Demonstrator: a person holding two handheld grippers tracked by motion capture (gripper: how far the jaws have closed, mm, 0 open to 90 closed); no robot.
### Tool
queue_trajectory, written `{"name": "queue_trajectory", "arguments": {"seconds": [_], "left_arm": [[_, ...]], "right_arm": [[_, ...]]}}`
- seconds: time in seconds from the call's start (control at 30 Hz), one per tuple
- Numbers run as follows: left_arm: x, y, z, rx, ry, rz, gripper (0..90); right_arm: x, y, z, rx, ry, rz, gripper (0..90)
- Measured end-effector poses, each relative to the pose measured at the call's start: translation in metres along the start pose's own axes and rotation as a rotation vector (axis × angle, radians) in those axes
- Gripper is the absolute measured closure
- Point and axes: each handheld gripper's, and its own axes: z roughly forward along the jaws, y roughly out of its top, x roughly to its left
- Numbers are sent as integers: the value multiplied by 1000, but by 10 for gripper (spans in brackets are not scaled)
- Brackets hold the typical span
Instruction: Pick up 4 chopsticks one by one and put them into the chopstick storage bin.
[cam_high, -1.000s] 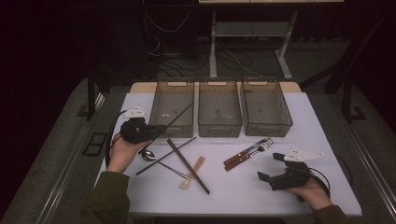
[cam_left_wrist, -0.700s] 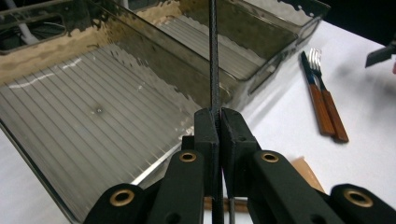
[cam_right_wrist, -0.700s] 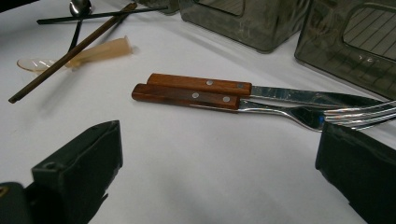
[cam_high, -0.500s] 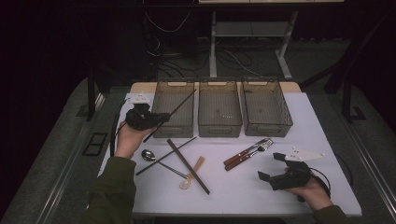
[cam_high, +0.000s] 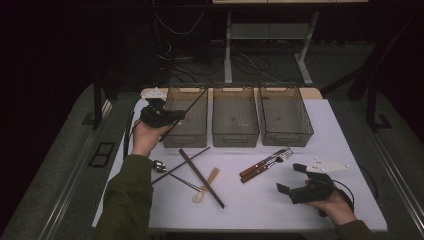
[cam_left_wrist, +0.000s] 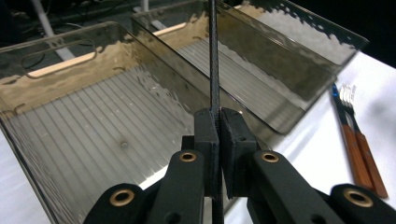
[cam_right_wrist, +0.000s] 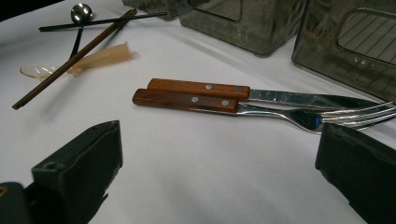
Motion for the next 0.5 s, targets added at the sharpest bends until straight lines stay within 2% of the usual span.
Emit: {"name": "queue_trajectory", "arguments": {"seconds": [0.23,0.5], "left_arm": [[5,10,13,3,45,-6,849],[18,14,25,-4,94,-43,848]], "right_arm": [[1,0,-1,-5,3,4,9],[1,0,-1,-6,6,2,9]]}}
